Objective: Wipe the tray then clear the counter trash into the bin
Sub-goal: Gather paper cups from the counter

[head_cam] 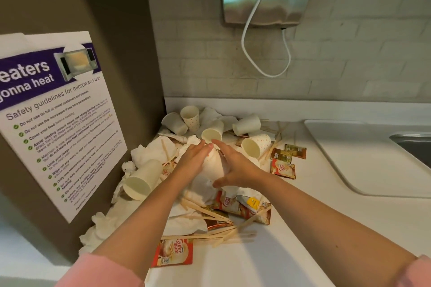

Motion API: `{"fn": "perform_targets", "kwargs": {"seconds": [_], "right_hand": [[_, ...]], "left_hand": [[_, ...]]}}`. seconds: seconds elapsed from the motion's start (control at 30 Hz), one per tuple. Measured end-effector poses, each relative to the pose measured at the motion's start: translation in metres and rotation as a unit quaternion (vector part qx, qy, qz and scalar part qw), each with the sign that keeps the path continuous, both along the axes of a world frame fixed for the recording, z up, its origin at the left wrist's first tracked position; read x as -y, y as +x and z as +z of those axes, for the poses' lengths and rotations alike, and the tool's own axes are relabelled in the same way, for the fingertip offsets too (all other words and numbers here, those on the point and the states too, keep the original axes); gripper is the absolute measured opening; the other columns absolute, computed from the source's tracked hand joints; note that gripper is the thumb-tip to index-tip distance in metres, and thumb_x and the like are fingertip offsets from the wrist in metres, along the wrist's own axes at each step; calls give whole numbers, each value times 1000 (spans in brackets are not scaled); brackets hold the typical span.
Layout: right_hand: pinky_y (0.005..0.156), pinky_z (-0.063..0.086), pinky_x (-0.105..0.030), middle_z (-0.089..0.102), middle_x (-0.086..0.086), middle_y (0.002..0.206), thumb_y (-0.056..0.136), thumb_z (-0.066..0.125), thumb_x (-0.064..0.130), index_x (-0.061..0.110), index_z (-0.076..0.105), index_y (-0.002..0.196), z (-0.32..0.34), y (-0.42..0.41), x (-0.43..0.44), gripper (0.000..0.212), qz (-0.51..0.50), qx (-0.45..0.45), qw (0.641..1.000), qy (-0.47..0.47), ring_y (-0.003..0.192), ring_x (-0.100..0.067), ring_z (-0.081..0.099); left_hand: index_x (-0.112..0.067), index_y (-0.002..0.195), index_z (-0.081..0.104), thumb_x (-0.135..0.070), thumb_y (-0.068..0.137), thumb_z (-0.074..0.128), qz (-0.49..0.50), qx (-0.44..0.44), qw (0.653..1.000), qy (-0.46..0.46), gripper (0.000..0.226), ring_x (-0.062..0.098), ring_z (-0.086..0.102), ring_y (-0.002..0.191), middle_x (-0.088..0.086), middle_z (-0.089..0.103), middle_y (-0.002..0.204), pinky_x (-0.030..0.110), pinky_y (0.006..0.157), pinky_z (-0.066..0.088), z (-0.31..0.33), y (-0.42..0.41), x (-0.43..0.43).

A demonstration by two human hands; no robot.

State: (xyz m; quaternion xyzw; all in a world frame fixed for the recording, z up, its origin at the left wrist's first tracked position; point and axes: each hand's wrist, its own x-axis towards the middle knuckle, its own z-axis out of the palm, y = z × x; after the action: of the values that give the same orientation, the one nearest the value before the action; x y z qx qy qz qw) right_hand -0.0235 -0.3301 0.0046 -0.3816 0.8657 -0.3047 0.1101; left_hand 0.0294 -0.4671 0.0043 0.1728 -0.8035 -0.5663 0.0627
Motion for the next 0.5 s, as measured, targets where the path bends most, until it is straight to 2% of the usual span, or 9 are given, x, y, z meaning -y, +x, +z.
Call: {"fn": "perform_targets", "kwargs": {"seconds": [0.1, 0.2, 0.27, 0.33, 0.4, 0.5], "right_hand": [[111, 31, -32, 30, -5, 151, 65, 85, 22, 24, 9, 151, -3, -6, 0, 115, 11, -9, 1000, 10, 137, -22, 31], [110, 33, -36, 34, -6, 148, 63, 86, 24, 23, 14, 149, -4, -17, -3, 113, 12, -26, 999, 22, 134, -25, 35], [108, 34, -37, 36, -7, 146, 62, 86, 24, 23, 16, 149, -3, -25, -6, 112, -1, -24, 999, 23, 132, -26, 37], [109, 32, -37, 34, -6, 147, 63, 86, 24, 23, 15, 149, -3, -33, -10, 111, -8, -19, 999, 25, 133, -25, 36], [109, 31, -35, 32, -5, 149, 65, 84, 24, 23, 14, 149, -2, -40, -13, 110, -6, -20, 999, 32, 135, -25, 34], [109, 31, -34, 30, -5, 150, 66, 84, 25, 24, 13, 150, -5, -50, -17, 110, -2, -21, 999, 40, 136, -24, 33]], "left_hand": [[-35, 146, 28, -63, 87, 39, -2, 21, 999, -26, 66, 20, 27, 141, -5, 24, 155, 46, 115, 25, -5, -6, -2], [-26, 142, 37, -56, 95, 29, 14, 15, 997, -68, 56, 24, 40, 132, 2, 41, 146, 40, 109, 32, -3, -9, -3], [-17, 135, 46, -44, 99, 32, 67, 23, 985, -159, 48, 28, 46, 124, 8, 47, 137, 34, 101, 38, -1, -9, 3], [-16, 130, 51, -37, 97, 40, 128, 82, 931, -331, 41, 29, 47, 119, 10, 47, 133, 39, 99, 40, -4, -8, 20], [-17, 127, 53, -35, 94, 46, 154, 161, 867, -445, 38, 28, 45, 117, 10, 45, 130, 41, 97, 41, -6, -6, 38], [-16, 131, 45, -42, 88, 55, 170, 272, 822, -471, 51, 29, 36, 127, 10, 35, 141, 41, 101, 38, -6, 0, 54]]}}
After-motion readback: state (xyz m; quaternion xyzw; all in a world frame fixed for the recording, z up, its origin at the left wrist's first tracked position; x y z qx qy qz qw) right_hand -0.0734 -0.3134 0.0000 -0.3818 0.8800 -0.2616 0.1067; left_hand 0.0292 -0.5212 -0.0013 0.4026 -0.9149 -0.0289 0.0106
